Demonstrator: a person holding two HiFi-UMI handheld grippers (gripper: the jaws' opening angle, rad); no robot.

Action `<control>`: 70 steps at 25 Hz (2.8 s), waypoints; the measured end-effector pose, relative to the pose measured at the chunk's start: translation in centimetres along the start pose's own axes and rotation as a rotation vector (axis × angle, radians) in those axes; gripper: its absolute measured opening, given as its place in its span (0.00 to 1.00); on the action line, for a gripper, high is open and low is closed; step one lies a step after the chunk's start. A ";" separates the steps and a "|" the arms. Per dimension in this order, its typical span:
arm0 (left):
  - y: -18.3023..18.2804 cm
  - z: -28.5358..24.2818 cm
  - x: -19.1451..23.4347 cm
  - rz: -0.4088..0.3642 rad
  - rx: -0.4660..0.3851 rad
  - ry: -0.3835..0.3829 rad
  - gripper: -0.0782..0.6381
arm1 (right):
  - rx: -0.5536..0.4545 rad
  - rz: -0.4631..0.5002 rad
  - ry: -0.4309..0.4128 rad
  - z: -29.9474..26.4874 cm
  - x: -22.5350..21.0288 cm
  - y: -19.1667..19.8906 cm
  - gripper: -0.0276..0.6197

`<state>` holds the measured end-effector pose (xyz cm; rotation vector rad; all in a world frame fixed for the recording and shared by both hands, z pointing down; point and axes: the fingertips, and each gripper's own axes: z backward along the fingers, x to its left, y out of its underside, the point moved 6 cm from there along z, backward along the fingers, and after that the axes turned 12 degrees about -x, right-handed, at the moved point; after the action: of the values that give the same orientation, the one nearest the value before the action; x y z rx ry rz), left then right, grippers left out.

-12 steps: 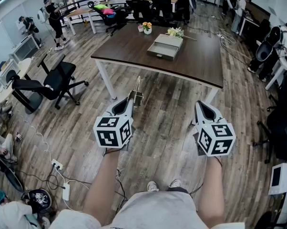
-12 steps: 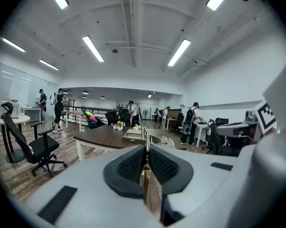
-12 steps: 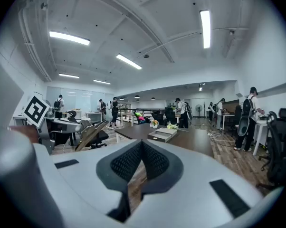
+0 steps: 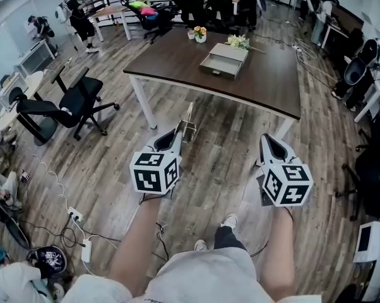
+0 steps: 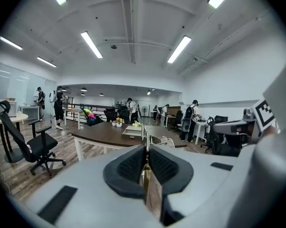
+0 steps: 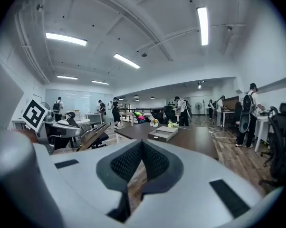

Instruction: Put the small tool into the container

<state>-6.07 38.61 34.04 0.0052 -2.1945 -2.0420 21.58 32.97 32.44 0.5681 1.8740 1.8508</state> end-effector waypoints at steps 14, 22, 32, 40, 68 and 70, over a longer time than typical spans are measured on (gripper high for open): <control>0.1 -6.2 2.4 -0.009 -0.006 -0.029 0.14 | 0.004 -0.009 -0.054 -7.2 -1.9 1.7 0.05; 0.3 -13.7 3.3 0.002 0.004 -0.056 0.14 | 0.022 -0.023 -0.092 -14.2 -6.1 2.7 0.05; 0.3 -24.1 3.6 0.029 0.034 -0.099 0.14 | 0.062 -0.023 -0.142 -23.3 -13.1 2.8 0.05; -0.2 -28.8 3.0 0.014 0.050 -0.126 0.14 | 0.080 -0.039 -0.178 -27.6 -16.7 3.3 0.05; -1.2 -36.1 4.3 -0.017 0.049 -0.176 0.14 | 0.075 -0.053 -0.248 -35.2 -20.1 3.7 0.05; -1.1 -36.7 5.1 -0.018 0.046 -0.171 0.14 | 0.074 -0.049 -0.246 -36.1 -19.9 3.8 0.05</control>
<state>-7.31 1.61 35.88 -0.1517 -2.3484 -2.0717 16.95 -7.92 36.92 0.7325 1.7811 1.6056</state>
